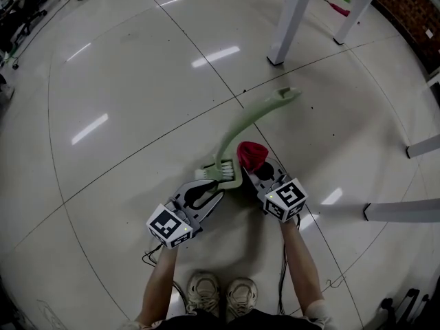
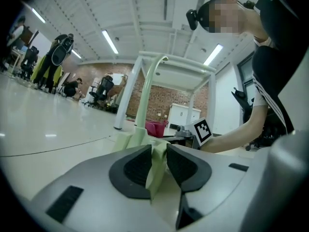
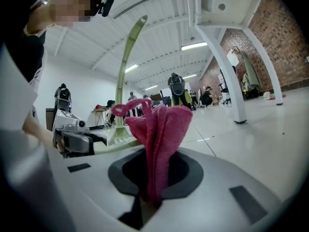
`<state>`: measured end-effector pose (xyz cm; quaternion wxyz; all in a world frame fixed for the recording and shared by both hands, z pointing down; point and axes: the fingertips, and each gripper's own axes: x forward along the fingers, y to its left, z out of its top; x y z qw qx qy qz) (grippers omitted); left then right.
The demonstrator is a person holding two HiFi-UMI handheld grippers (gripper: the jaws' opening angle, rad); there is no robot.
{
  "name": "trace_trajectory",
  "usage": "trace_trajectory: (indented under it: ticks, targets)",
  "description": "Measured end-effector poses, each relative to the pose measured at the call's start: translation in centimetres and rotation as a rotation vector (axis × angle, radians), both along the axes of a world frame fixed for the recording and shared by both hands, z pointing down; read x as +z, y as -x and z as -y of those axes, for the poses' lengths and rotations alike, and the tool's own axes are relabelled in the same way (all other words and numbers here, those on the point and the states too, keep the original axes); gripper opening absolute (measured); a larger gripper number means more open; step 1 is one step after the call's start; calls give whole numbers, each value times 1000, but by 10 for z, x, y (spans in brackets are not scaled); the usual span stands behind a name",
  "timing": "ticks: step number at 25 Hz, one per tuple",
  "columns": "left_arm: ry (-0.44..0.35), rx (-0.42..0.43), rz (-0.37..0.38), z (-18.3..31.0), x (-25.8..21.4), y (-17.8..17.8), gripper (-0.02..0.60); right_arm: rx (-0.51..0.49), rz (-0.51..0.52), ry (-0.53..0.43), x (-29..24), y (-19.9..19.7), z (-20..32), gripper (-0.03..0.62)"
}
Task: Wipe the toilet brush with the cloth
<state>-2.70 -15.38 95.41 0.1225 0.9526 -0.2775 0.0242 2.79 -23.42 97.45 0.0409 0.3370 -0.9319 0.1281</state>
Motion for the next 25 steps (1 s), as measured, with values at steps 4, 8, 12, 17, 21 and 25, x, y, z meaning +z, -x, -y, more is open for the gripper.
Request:
trace_trajectory:
  ticks: [4, 8, 12, 17, 21, 25]
  targets:
    - [3, -1, -7, 0, 1, 0, 103, 6, 20, 12, -1, -3, -16, 31]
    - [6, -5, -12, 0, 1, 0, 103, 30, 32, 23, 0, -8, -39, 31]
    - [13, 0, -22, 0, 0, 1, 103, 88, 53, 60, 4, -10, -66, 31]
    - [10, -8, -31, 0, 1, 2, 103, 86, 58, 80, 9, -3, -93, 31]
    - [12, -5, -32, 0, 2, 1, 103, 69, 72, 94, 13, 4, -100, 31]
    - [-19, -7, -32, -1, -9, 7, 103, 63, 65, 98, 13, 4, -101, 31]
